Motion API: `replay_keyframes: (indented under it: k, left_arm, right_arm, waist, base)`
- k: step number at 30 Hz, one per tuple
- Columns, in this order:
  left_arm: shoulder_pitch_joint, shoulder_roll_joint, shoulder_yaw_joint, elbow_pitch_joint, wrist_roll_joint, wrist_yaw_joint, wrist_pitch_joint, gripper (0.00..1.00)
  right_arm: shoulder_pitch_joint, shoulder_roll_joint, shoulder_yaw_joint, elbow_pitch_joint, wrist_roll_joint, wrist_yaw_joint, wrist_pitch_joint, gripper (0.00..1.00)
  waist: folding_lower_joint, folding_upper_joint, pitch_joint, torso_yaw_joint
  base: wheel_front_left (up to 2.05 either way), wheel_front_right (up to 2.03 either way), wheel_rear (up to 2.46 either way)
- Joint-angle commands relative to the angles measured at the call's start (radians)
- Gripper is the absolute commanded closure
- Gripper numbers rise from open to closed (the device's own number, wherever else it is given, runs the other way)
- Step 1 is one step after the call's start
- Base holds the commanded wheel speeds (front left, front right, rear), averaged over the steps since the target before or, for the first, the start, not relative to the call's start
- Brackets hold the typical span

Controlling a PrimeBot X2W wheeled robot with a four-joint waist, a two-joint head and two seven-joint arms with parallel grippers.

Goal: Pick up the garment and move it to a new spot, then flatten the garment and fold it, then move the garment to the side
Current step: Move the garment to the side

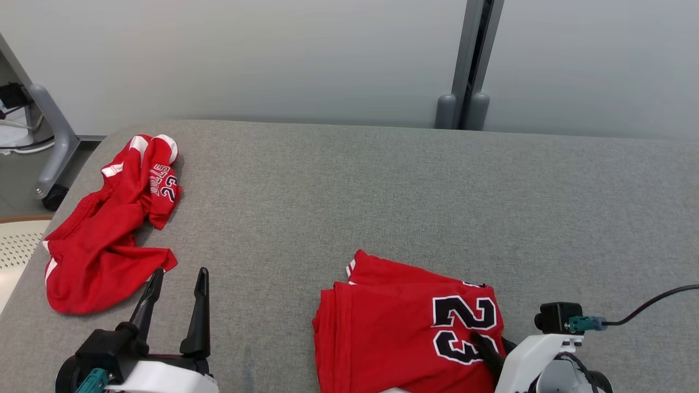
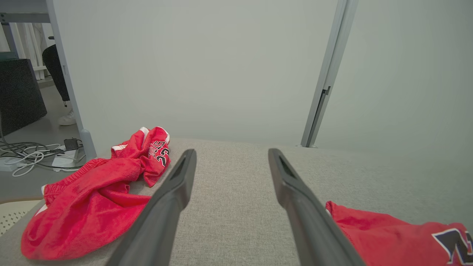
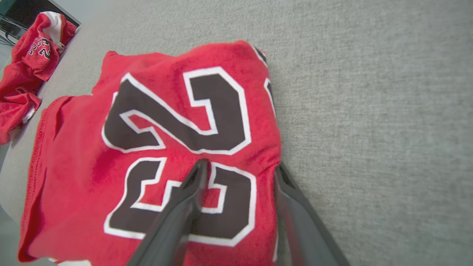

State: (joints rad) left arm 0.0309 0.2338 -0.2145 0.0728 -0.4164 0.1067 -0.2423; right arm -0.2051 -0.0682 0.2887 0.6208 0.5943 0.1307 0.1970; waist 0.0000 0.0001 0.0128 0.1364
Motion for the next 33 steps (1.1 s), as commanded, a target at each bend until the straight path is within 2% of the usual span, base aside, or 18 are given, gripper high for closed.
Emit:
replay_keyframes:
  k: [1, 10, 24, 31, 33]
  left_arm:
    - [-0.022, 0.006, 0.001, 0.001, -0.004, 0.001, 0.000, 0.00]
    - [-0.041, -0.004, -0.024, -0.016, -0.010, -0.020, 0.002, 0.00]
    - [-0.094, -0.002, -0.058, -0.056, 0.010, -0.037, -0.003, 0.00]
    - [-0.143, 0.039, -0.064, -0.103, 0.023, -0.056, 0.027, 0.00]
    - [-0.162, 0.052, -0.069, -0.119, 0.028, -0.065, 0.042, 0.00]
  right_arm:
    - [-0.014, -0.010, 0.007, 0.010, 0.008, 0.000, -0.015, 1.00]
    - [-0.117, -0.071, 0.069, 0.005, 0.002, 0.000, -0.115, 1.00]
    - [-0.375, -0.144, 0.235, 0.033, 0.000, 0.000, -0.150, 1.00]
    - [-0.547, -0.175, 0.252, 0.117, 0.026, 0.000, -0.260, 1.00]
    - [-0.587, -0.183, 0.246, 0.153, 0.035, 0.000, -0.291, 1.00]
  waist:
    - [0.0000, -0.0001, 0.002, -0.001]
    - [0.0000, -0.0001, 0.012, -0.061]
    - [0.0000, -0.0001, 0.099, -0.345]
    - [0.0000, -0.0001, 0.206, -0.455]
    - [0.0000, -0.0001, 0.240, -0.462]
  base:
    - [0.00, 0.00, 0.00]
    - [0.00, 0.00, 0.00]
    - [0.00, 0.00, 0.00]
    - [0.00, 0.00, 0.00]
    - [0.00, 0.00, 0.00]
